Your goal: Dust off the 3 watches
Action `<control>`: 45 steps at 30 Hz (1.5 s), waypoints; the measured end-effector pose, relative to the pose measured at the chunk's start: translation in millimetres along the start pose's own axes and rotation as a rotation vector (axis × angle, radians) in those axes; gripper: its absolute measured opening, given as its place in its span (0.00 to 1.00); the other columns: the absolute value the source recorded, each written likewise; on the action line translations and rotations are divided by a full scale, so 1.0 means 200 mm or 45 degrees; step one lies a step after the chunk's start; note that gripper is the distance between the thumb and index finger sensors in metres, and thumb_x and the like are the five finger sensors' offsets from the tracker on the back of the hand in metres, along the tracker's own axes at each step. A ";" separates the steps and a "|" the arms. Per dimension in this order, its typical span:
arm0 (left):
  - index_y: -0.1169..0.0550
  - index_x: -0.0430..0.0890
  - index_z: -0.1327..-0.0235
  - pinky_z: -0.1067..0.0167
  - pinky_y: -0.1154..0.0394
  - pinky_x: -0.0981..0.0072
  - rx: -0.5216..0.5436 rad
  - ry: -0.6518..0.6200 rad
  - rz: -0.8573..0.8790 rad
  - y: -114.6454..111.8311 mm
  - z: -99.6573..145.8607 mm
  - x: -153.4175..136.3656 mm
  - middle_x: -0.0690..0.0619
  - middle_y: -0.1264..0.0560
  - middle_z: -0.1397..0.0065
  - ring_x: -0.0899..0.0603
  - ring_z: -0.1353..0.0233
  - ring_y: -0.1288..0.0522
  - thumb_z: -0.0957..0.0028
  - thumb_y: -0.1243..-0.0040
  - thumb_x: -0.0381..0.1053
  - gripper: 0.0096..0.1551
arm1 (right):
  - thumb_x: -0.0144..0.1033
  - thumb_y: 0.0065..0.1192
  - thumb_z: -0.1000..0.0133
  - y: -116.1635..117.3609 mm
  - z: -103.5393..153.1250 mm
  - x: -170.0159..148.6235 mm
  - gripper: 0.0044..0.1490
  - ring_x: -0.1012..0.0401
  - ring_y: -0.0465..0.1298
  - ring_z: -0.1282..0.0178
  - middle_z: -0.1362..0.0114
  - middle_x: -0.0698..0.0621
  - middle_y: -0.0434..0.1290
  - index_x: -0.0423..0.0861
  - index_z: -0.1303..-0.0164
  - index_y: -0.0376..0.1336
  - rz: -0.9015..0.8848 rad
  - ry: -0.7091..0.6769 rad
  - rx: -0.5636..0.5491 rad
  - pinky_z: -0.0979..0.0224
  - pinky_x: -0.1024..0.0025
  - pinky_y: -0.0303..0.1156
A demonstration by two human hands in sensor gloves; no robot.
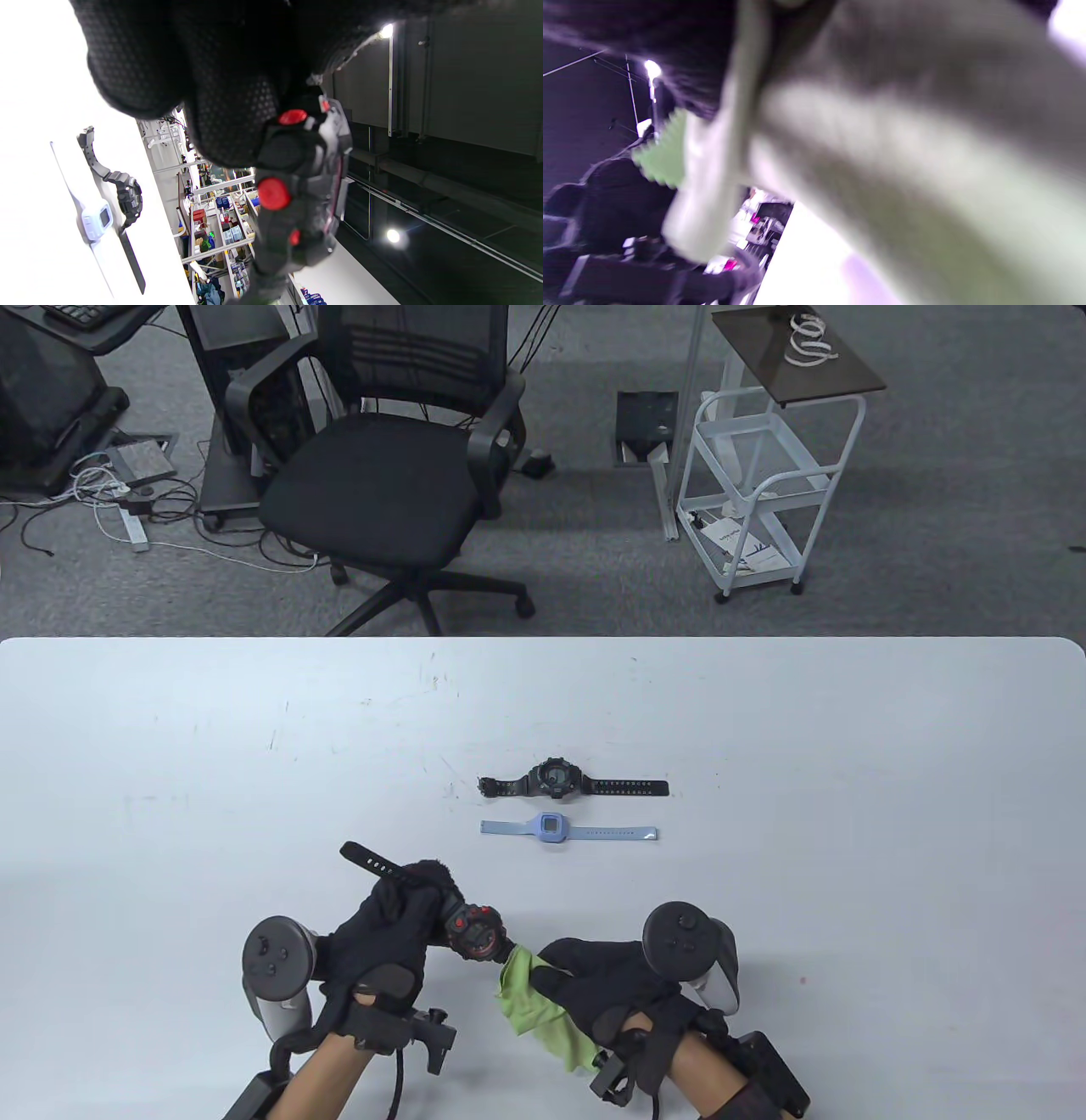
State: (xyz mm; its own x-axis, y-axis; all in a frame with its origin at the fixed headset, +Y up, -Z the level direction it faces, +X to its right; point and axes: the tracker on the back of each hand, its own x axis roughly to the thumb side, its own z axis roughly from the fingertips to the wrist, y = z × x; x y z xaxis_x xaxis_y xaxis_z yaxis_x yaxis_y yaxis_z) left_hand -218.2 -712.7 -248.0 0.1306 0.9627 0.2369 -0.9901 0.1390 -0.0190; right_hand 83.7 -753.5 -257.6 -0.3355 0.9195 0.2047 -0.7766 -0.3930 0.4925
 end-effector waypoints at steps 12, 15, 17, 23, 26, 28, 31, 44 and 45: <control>0.20 0.41 0.39 0.52 0.15 0.46 -0.005 -0.014 0.020 0.01 0.00 0.02 0.49 0.13 0.46 0.45 0.59 0.09 0.45 0.39 0.49 0.24 | 0.52 0.69 0.53 0.00 0.02 0.03 0.29 0.62 0.88 0.68 0.64 0.52 0.88 0.43 0.61 0.83 0.165 -0.047 -0.099 0.53 0.51 0.83; 0.20 0.41 0.38 0.52 0.15 0.46 -0.007 -0.018 0.013 0.01 0.00 0.02 0.49 0.14 0.45 0.45 0.58 0.09 0.45 0.39 0.49 0.24 | 0.48 0.69 0.53 0.00 0.01 0.02 0.28 0.58 0.87 0.61 0.56 0.50 0.86 0.43 0.52 0.80 0.090 -0.025 -0.073 0.48 0.48 0.80; 0.20 0.41 0.38 0.51 0.15 0.46 -0.007 -0.020 0.011 0.02 0.00 0.02 0.49 0.14 0.45 0.45 0.58 0.09 0.45 0.39 0.49 0.24 | 0.47 0.69 0.53 0.00 0.01 0.00 0.28 0.58 0.87 0.58 0.53 0.50 0.85 0.44 0.49 0.78 0.082 -0.009 -0.059 0.46 0.47 0.79; 0.20 0.41 0.38 0.51 0.15 0.46 0.003 -0.023 0.006 0.03 0.00 0.02 0.48 0.14 0.45 0.45 0.58 0.09 0.45 0.39 0.49 0.24 | 0.54 0.69 0.52 -0.01 0.01 0.00 0.28 0.61 0.88 0.67 0.64 0.53 0.87 0.43 0.62 0.82 0.109 -0.018 -0.092 0.53 0.51 0.81; 0.20 0.41 0.38 0.51 0.15 0.46 0.008 -0.019 0.016 0.03 0.00 0.02 0.48 0.14 0.45 0.45 0.58 0.09 0.44 0.39 0.49 0.24 | 0.52 0.70 0.52 -0.01 0.01 0.00 0.27 0.60 0.87 0.63 0.59 0.52 0.86 0.43 0.57 0.81 0.061 -0.039 -0.075 0.50 0.50 0.80; 0.20 0.41 0.38 0.51 0.15 0.46 0.008 -0.019 0.012 0.03 0.00 0.02 0.49 0.14 0.45 0.45 0.58 0.09 0.44 0.39 0.49 0.24 | 0.49 0.71 0.53 -0.01 0.01 0.00 0.28 0.58 0.87 0.59 0.55 0.50 0.86 0.43 0.52 0.80 0.029 -0.018 -0.075 0.48 0.48 0.79; 0.21 0.41 0.38 0.51 0.15 0.46 0.009 -0.017 0.014 0.03 0.00 0.02 0.49 0.14 0.44 0.45 0.57 0.09 0.44 0.39 0.49 0.24 | 0.48 0.72 0.52 -0.02 0.01 -0.02 0.28 0.58 0.86 0.57 0.52 0.50 0.85 0.43 0.49 0.78 0.014 -0.004 -0.082 0.46 0.47 0.79; 0.21 0.41 0.37 0.51 0.15 0.46 0.037 -0.021 0.015 0.05 0.00 0.03 0.49 0.14 0.44 0.45 0.57 0.09 0.44 0.39 0.49 0.24 | 0.49 0.72 0.51 -0.02 0.02 -0.02 0.28 0.57 0.86 0.57 0.52 0.49 0.85 0.44 0.48 0.78 0.012 -0.005 -0.110 0.46 0.47 0.79; 0.21 0.41 0.37 0.51 0.15 0.46 0.035 -0.024 0.010 0.05 0.00 0.03 0.49 0.14 0.44 0.44 0.57 0.09 0.44 0.39 0.49 0.24 | 0.49 0.72 0.51 -0.03 0.02 -0.03 0.28 0.57 0.86 0.57 0.52 0.49 0.85 0.44 0.49 0.78 -0.001 -0.001 -0.119 0.46 0.47 0.79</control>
State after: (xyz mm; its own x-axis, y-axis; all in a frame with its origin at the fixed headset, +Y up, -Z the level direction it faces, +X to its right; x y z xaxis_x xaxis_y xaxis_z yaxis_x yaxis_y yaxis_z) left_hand -227.9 -705.9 -247.8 0.1218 0.9593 0.2548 -0.9922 0.1245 0.0055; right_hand 91.2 -756.1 -258.7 -0.3347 0.9197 0.2052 -0.8233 -0.3913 0.4113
